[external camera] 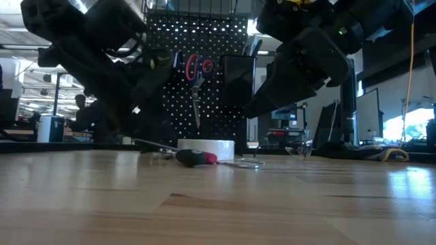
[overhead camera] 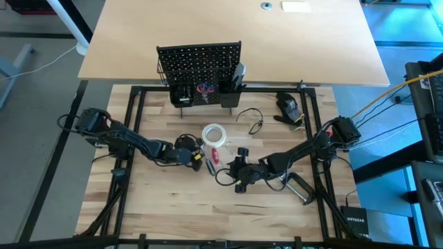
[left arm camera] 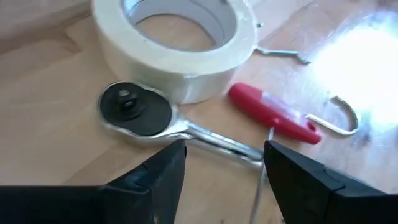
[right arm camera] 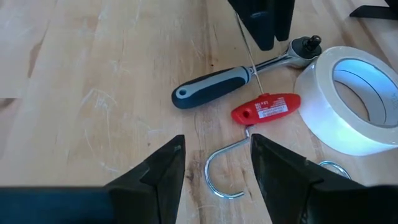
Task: Hang tools onto peg board
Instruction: Put the silver ratchet wrench into the left black bin on the peg board
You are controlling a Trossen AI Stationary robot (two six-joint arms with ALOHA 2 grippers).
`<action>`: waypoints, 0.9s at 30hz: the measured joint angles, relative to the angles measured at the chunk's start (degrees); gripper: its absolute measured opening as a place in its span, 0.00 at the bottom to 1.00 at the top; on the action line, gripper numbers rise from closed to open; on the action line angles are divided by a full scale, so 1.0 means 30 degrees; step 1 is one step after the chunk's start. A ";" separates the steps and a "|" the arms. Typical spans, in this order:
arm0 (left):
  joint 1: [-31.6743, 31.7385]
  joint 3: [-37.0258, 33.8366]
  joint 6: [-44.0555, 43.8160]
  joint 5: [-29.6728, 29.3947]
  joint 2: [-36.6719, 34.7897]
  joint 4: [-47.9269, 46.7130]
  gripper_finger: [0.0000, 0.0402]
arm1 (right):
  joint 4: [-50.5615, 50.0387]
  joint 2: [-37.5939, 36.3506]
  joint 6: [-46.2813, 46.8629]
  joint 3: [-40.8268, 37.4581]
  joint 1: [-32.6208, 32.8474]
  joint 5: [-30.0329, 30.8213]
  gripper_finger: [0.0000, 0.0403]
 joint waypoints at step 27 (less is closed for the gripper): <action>0.0966 0.1916 0.0470 -0.1625 0.2443 0.0097 0.51 | -0.0025 -0.0007 0.0000 0.0007 -0.0001 -0.0007 0.45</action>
